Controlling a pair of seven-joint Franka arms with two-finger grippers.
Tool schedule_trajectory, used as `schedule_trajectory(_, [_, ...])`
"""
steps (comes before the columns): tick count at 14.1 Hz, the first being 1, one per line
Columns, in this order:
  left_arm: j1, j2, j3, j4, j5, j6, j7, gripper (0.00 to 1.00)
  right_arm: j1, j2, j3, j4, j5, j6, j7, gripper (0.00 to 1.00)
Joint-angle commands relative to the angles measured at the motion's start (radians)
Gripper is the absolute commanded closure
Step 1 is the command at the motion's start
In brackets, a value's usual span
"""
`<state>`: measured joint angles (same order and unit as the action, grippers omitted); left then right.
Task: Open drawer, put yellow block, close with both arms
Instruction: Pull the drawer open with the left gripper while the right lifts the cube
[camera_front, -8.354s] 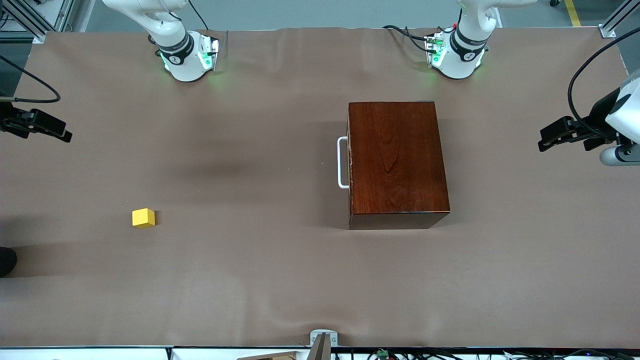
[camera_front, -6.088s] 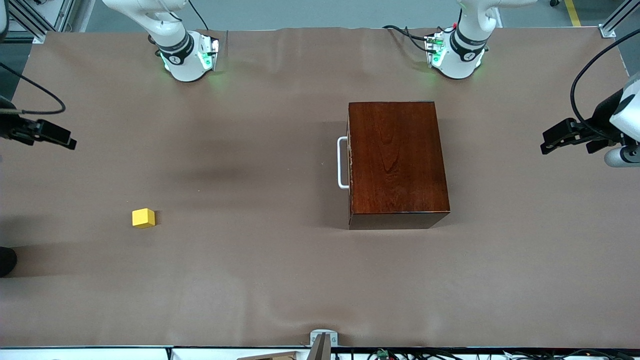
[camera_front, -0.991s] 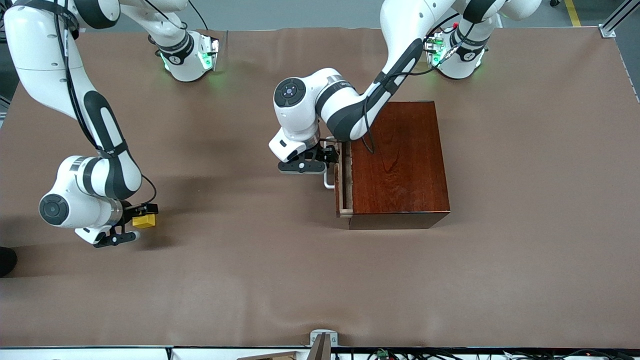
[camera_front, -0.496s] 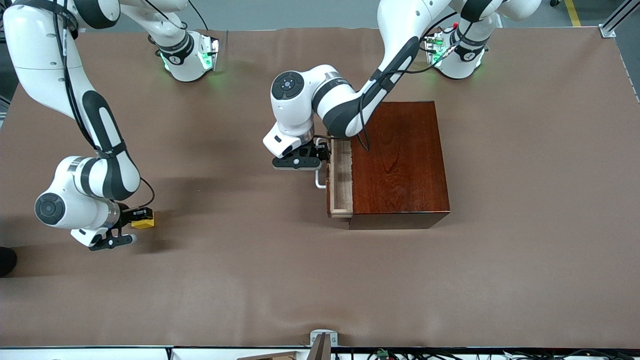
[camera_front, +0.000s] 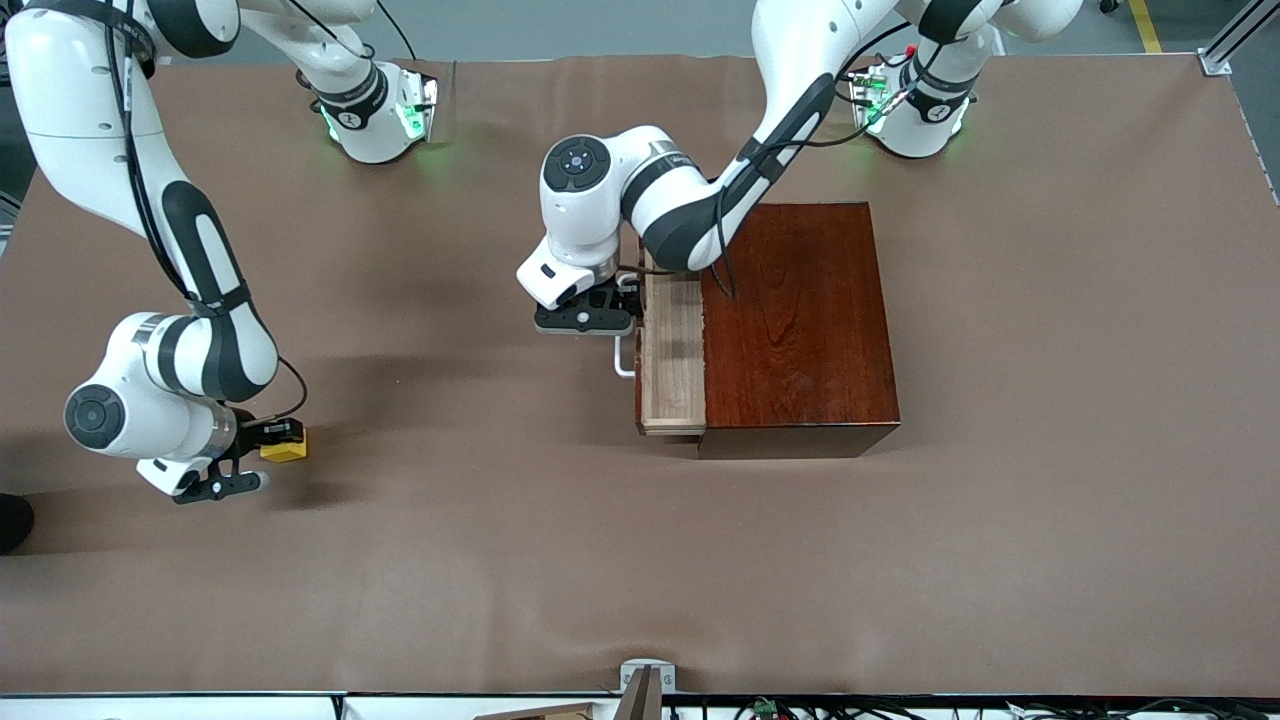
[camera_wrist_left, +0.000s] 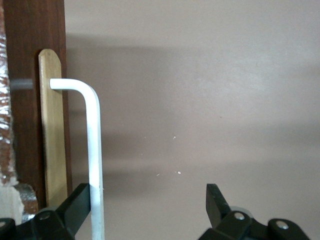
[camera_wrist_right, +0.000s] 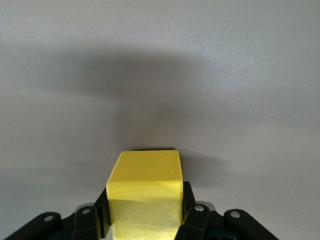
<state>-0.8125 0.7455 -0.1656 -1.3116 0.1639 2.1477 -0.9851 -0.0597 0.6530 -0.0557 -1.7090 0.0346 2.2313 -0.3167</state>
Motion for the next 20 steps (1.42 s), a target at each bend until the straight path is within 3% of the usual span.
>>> schedule_trajectory(1, [-0.022,0.028,-0.009,0.023,-0.044,0.058,-0.015,0.0,-0.017,-0.052,0.014,0.003,0.015,-0.016,-0.05,1.0])
schedule_trajectory(5, [-0.034,0.046,-0.012,0.025,-0.049,0.08,-0.007,0.0,-0.023,-0.093,0.013,0.034,0.015,-0.045,-0.129,1.0])
schedule_trajectory(11, [-0.054,0.054,-0.04,0.058,-0.05,0.089,-0.001,0.0,-0.028,-0.122,0.019,0.161,0.016,-0.237,-0.274,1.0])
schedule_trajectory(17, [-0.059,0.054,-0.054,0.071,-0.05,0.1,-0.003,0.0,-0.029,-0.182,0.04,0.172,0.022,-0.294,-0.681,1.0])
schedule_trajectory(20, [-0.06,0.052,-0.058,0.075,-0.069,0.119,-0.004,0.0,-0.028,-0.185,0.042,0.17,0.028,-0.295,-0.784,1.0])
